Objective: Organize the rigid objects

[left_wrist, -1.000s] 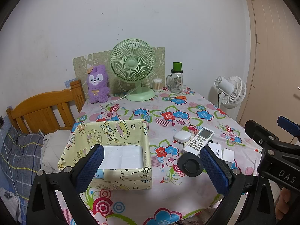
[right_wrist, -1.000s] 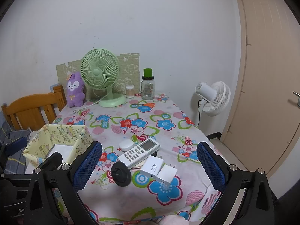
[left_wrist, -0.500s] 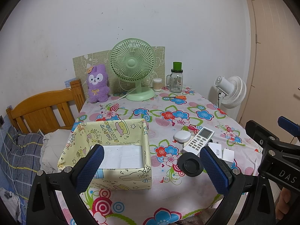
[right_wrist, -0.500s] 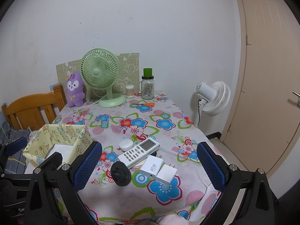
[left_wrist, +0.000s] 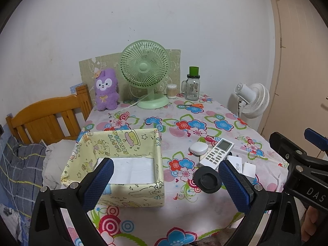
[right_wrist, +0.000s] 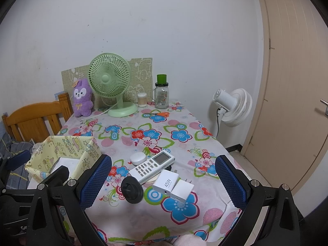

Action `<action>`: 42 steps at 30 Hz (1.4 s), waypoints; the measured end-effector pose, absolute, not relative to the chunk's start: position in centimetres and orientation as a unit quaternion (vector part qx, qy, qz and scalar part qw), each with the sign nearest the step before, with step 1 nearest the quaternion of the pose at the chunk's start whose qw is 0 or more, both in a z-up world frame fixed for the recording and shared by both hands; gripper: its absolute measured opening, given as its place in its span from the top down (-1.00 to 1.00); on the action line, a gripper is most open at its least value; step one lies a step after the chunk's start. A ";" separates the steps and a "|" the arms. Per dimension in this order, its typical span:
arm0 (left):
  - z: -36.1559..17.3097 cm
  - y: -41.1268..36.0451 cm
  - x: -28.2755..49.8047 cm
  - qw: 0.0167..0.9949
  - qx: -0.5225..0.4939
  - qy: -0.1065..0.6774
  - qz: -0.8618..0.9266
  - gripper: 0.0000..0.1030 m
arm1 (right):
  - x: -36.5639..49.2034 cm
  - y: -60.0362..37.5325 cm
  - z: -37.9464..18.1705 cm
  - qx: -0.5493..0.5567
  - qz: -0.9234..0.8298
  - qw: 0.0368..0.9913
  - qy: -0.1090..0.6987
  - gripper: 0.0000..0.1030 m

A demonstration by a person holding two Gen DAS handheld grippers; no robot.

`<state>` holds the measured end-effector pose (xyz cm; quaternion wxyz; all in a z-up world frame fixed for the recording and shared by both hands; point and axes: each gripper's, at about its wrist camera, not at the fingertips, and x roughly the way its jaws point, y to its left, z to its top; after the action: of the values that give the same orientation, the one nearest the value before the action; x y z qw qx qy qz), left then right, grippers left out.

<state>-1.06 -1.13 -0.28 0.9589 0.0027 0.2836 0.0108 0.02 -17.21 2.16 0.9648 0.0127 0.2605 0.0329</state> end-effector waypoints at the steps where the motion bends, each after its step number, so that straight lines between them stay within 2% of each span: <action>1: -0.3 -1.1 -0.9 0.958 0.001 0.285 0.009 -0.99 | 0.0 -17.3 2.1 0.013 0.032 0.965 0.261 -0.98; 13: -2.3 -3.3 1.7 0.948 -0.006 0.316 -0.019 -0.96 | 1.7 -18.8 0.4 0.015 0.035 0.960 0.278 -0.97; 16: -3.2 -4.1 2.6 0.944 -0.010 0.328 -0.026 -0.88 | 2.5 -19.2 -0.3 0.013 0.038 0.958 0.284 -0.88; 21: -4.4 -5.5 3.9 0.938 -0.009 0.344 -0.039 -0.83 | 3.8 -20.2 -1.8 0.013 0.035 0.954 0.296 -0.84; 31: -8.0 -7.4 6.8 0.920 -0.003 0.389 -0.056 -0.72 | 6.7 -21.5 -5.8 0.021 0.029 0.940 0.339 -0.84; 42: -11.6 -8.5 9.2 0.903 0.012 0.426 -0.056 -0.69 | 8.5 -21.8 -9.5 0.024 0.031 0.925 0.378 -0.84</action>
<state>9.22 -8.52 -11.59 0.9030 0.0117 0.4258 -0.0555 8.46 -21.81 -9.46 0.9251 0.0239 0.3777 0.0311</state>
